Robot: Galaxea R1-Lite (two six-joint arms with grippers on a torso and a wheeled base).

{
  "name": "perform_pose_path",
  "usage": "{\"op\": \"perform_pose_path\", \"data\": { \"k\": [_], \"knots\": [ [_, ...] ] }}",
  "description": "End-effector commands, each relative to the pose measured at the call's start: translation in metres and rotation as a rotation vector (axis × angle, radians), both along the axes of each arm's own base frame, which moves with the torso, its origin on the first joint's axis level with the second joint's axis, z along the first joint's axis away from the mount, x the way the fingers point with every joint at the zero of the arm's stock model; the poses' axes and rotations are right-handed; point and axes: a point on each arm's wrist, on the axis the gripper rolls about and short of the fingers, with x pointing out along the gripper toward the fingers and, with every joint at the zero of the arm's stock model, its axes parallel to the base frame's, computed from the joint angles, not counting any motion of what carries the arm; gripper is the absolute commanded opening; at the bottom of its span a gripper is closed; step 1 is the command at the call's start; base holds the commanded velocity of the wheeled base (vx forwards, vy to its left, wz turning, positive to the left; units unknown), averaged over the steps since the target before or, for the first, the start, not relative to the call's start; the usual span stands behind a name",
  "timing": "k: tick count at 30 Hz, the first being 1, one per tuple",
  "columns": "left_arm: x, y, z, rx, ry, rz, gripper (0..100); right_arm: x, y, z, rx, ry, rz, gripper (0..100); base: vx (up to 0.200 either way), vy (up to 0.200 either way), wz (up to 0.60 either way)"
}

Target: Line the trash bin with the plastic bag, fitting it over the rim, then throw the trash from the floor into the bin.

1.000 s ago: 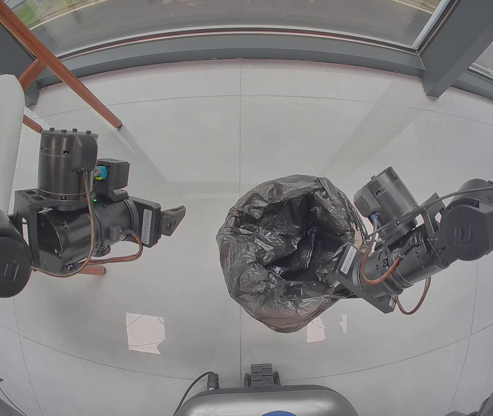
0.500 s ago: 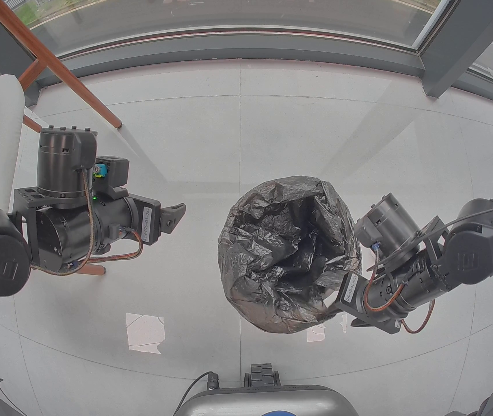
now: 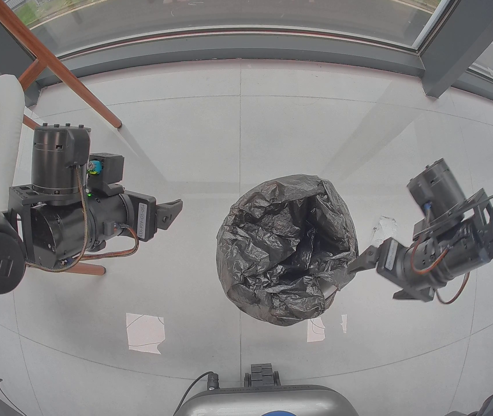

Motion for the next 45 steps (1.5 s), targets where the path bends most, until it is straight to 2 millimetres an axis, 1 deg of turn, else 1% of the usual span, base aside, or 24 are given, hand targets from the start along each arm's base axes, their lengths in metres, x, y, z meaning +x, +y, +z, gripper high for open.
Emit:
{"op": "perform_pose_path", "data": {
  "k": [1, 2, 3, 5, 6, 8, 9, 10, 15, 17, 18, 22, 24, 25, 27, 28, 31, 33, 35, 36, 40, 45],
  "knots": [
    [0.001, 0.021, 0.012, -0.035, -0.031, 0.023, 100, 0.021, -0.064, 0.012, -0.091, -0.102, -0.056, 100, 0.0, 0.0, 0.0],
    [0.002, 0.022, 0.013, -0.037, -0.033, 0.022, 100, 0.032, -0.082, 0.009, -0.15, -0.134, -0.011, 100, 0.0, 0.0, 0.0],
    [0.001, 0.024, 0.014, -0.041, -0.038, 0.023, 100, 0.039, -0.088, 0.005, -0.167, -0.142, 0.016, 100, 0.0, -0.2, 0.0],
    [0.0, 0.026, 0.018, -0.046, -0.049, 0.023, 100, 0.044, -0.093, 0.0, -0.179, -0.151, 0.051, 100, 0.0, -0.2, 0.0],
    [-0.002, 0.028, 0.021, -0.051, -0.057, 0.028, 100, 0.05, -0.098, -0.008, -0.189, -0.161, 0.079, 100, 0.0, -0.2, 0.0],
    [-0.002, 0.028, 0.021, -0.05, -0.056, 0.028, 100, 0.059, -0.103, -0.02, -0.208, -0.175, 0.093, 100, 0.0, -0.2, 0.0],
    [-0.002, 0.028, 0.021, -0.05, -0.056, 0.028, 100, 0.062, -0.103, -0.022, -0.212, -0.186, 0.096, 100, 0.0, -0.2, 0.0],
    [-0.002, 0.028, 0.021, -0.05, -0.056, 0.028, 100, 0.069, -0.104, -0.029, -0.221, -0.21, 0.106, 100, 0.0, -0.2, 0.0],
    [-0.002, 0.028, 0.022, -0.05, -0.059, 0.028, 100, 0.086, -0.1, -0.053, -0.232, -0.287, 0.176, 100, 0.0, -0.2, 0.0],
    [-0.003, 0.028, 0.022, -0.05, -0.059, 0.028, 100, 0.089, -0.096, -0.064, -0.238, -0.285, 0.229, 100, 0.0, -0.2, 0.0],
    [-0.003, 0.028, 0.022, -0.05, -0.059, 0.028, 100, 0.089, -0.096, -0.065, -0.237, -0.283, 0.238, 100, 0.0, -0.2, 0.0],
    [-0.002, 0.028, 0.022, -0.05, -0.066, 0.035, 100, 0.086, -0.088, -0.096, -0.256, -0.199, 0.352, 100, 0.0, -0.2, 0.0],
    [-0.002, 0.029, 0.023, -0.046, -0.072, 0.039, 100, 0.086, -0.083, -0.108, -0.258, -0.177, 0.383, 100, 0.0, -0.1, 0.0],
    [-0.002, 0.029, 0.025, -0.045, -0.077, 0.044, 100, 0.09, -0.078, -0.118, -0.257, -0.174, 0.397, 100, 0.0, 0.0, 0.0],
    [-0.001, 0.029, 0.025, -0.038, -0.083, 0.058, 100, 0.098, -0.073, -0.129, -0.262, -0.201, 0.407, 100, 0.0, 0.0, 0.0],
    [0.0, 0.029, 0.027, -0.033, -0.09, 0.08, 100, 0.104, -0.07, -0.133, -0.262, -0.237, 0.407, 100, 0.0, 0.0, 0.0],
    [0.002, 0.029, 0.033, -0.043, -0.131, 0.114, 100, 0.113, -0.058, -0.137, -0.26, -0.329, 0.429, 100, 0.0, 0.0, 0.0],
    [0.002, 0.028, 0.035, -0.055, -0.156, 0.113, 100, 0.119, -0.054, -0.136, -0.263, -0.367, 0.44, 100, 0.0, 0.0, 0.0],
    [0.002, 0.029, 0.036, -0.06, -0.16, 0.118, 100, 0.127, -0.05, -0.142, -0.267, -0.368, 0.451, 100, 0.0, 0.0, 0.0],
    [0.002, 0.029, 0.036, -0.06, -0.16, 0.118, 100, 0.127, -0.05, -0.143, -0.267, -0.368, 0.451, 100, 0.0, 0.0, 0.0],
    [0.001, 0.03, 0.035, -0.06, -0.156, 0.127, 100, 0.147, -0.046, -0.153, -0.277, -0.384, 0.455, 100, 0.0, 0.0, 0.0],
    [0.001, 0.03, 0.035, -0.056, -0.158, 0.121, 100, 0.168, -0.051, -0.162, -0.304, -0.406, 0.444, 100, 0.0, 0.0, 0.0]
  ]
}}
